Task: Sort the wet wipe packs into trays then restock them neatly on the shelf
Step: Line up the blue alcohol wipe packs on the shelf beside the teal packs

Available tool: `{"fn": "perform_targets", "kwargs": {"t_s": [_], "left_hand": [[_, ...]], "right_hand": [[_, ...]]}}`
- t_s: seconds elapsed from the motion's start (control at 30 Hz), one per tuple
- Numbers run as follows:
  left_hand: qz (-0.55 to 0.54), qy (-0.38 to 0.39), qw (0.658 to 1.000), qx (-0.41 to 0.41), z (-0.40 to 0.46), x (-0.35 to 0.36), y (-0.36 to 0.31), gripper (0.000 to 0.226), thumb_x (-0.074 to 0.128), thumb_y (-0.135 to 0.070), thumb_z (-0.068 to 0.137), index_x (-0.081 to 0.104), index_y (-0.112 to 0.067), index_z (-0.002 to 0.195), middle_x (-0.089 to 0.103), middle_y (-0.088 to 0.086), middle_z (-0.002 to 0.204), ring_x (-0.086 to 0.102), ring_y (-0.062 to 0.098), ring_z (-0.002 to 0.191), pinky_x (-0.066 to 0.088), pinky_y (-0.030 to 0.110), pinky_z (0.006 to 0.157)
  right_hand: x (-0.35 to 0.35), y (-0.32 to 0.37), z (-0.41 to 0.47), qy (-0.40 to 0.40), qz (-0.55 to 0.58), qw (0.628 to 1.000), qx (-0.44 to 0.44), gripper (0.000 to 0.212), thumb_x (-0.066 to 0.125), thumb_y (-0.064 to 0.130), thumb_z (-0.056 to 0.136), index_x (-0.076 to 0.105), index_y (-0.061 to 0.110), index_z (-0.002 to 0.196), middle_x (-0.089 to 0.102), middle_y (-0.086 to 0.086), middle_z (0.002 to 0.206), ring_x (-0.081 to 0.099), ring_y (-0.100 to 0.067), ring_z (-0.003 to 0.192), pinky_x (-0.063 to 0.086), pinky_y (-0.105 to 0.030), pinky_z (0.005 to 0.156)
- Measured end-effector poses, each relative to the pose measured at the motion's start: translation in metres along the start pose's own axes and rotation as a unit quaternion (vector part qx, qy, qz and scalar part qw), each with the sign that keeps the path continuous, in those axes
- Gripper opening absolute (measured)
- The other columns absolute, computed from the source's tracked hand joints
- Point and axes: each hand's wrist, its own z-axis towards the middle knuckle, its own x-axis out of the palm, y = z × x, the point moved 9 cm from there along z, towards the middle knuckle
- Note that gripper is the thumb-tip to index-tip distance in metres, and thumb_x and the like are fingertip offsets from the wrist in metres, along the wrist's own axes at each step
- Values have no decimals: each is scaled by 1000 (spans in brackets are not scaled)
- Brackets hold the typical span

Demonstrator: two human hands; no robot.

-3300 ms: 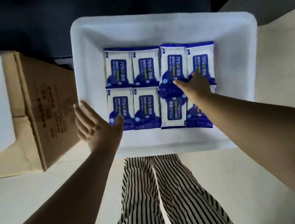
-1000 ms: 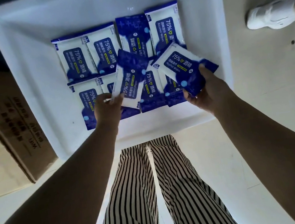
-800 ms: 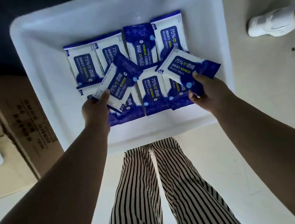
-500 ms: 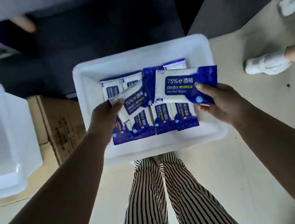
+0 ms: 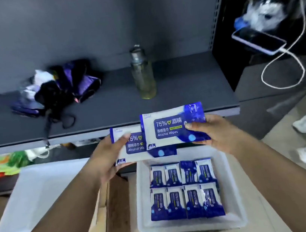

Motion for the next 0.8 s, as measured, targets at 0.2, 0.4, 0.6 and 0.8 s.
{"fn": "perform_targets", "kwargs": {"t_s": [0.2, 0.4, 0.6, 0.8], "left_hand": [[19, -17, 993, 113, -72, -42, -109, 13, 54, -10, 89, 62, -15, 98, 74, 3, 81, 70, 12, 66, 57, 27, 54], [-21, -70, 970, 232, -119, -94, -210, 11, 56, -11, 83, 60, -17, 92, 73, 0, 74, 69, 10, 63, 56, 25, 52], [-32, -93, 935, 341, -141, -156, -312, 17, 58, -15, 78, 61, -18, 94, 73, -3, 73, 69, 8, 63, 56, 24, 51], [-53, -98, 907, 406, -113, -219, -392, 13, 54, -6, 88, 59, -17, 94, 73, -4, 71, 69, 7, 63, 55, 23, 51]], "right_hand": [[74, 111, -35, 69, -83, 988, -113, 12, 67, 1, 80, 65, 11, 85, 72, 1, 74, 68, -9, 62, 56, -20, 60], [152, 218, -61, 84, -145, 954, -247, 13, 69, 3, 79, 65, 15, 79, 72, 4, 75, 69, -11, 67, 57, -24, 66], [226, 304, -63, 30, -147, 919, -364, 15, 69, 5, 80, 64, 19, 77, 69, 0, 85, 67, -19, 82, 55, -34, 80], [293, 367, -19, -36, -165, 895, -413, 13, 69, 9, 81, 65, 21, 77, 68, 3, 82, 66, -13, 77, 53, -24, 74]]}}
